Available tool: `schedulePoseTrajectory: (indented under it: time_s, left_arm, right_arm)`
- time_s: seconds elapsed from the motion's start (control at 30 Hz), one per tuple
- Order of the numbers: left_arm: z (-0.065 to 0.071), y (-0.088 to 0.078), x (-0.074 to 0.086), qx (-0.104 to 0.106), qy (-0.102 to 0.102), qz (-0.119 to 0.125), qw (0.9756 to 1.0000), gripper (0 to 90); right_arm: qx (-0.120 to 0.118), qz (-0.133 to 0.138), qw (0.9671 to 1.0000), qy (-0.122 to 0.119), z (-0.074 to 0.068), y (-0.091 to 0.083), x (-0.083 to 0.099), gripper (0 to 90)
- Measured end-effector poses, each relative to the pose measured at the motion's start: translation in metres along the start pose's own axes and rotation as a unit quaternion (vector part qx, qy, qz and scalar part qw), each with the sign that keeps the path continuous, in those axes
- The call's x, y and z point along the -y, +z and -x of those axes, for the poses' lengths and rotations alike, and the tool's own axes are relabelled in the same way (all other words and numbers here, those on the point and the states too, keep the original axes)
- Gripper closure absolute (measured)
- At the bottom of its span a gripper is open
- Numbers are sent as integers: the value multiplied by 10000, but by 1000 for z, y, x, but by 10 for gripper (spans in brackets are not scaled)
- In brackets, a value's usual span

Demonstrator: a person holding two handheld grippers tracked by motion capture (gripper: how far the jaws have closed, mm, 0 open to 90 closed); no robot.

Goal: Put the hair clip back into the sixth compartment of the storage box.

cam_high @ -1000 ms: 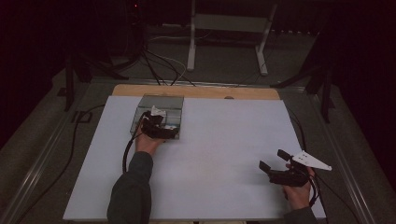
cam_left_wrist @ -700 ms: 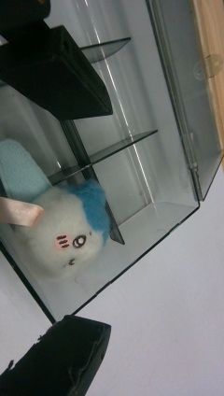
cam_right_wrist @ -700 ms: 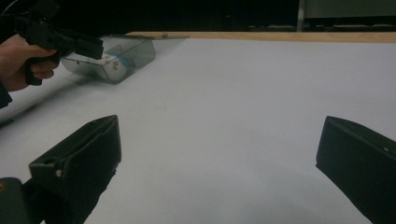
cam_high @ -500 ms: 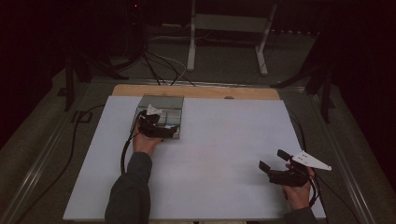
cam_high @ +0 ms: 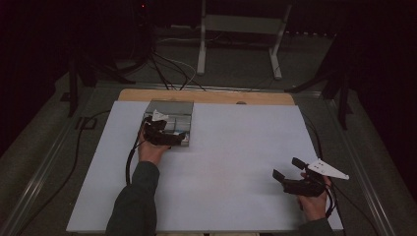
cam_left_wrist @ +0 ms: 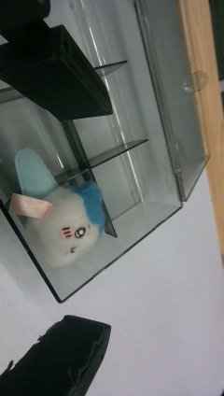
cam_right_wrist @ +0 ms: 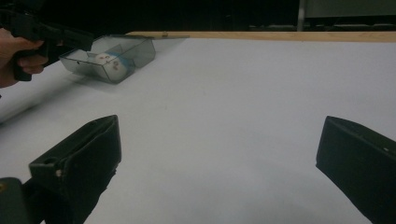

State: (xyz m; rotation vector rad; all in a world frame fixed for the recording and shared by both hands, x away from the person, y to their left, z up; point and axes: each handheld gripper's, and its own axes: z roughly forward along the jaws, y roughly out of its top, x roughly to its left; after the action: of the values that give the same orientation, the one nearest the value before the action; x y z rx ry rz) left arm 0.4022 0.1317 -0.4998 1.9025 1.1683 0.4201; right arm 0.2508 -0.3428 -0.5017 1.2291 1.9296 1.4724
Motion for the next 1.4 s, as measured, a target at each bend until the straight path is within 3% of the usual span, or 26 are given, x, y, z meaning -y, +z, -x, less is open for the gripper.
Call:
schedulePoseTrajectory:
  time_s: [0.57,0.83,1.13,1.4]
  left_arm:
    - [3,-38,-1,-27,138,430,9990,10]
    - [3,-61,10,-92,207,616,9978,10]
    - [0,-92,30,-313,189,765,9964,10]
    - [2,-109,43,-467,268,826,9951,10]
  right_arm:
    - [-9,8,10000,6,-1,0,0,0]
    - [-16,6,10000,-7,-1,0,0,0]
    - [-18,7,10000,-20,-2,0,0,0]
    - [-31,15,10000,-1,-3,0,0,0]
